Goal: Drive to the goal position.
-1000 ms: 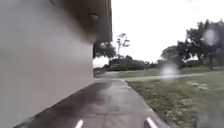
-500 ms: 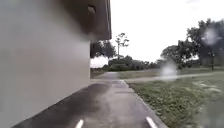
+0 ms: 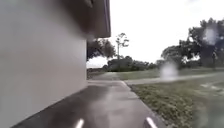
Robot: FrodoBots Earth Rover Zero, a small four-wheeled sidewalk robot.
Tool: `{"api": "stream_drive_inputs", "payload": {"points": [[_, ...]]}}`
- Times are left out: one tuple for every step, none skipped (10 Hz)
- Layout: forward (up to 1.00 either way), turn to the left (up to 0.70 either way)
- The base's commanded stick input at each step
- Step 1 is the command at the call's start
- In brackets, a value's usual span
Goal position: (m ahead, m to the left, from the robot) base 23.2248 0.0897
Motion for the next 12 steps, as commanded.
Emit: {"api": "stream_drive_inputs", "payload": {"points": [[0.85,0.00],[0.85,0.00],[0.85,0.00],[0.85,0.00],[0.85,0.00],[0.85,0.00],[0.85,0.00],[0.85,0.00],[0.85,0.00],[0.85,0.00],[0.85,0.00],[0.85,0.00]]}}
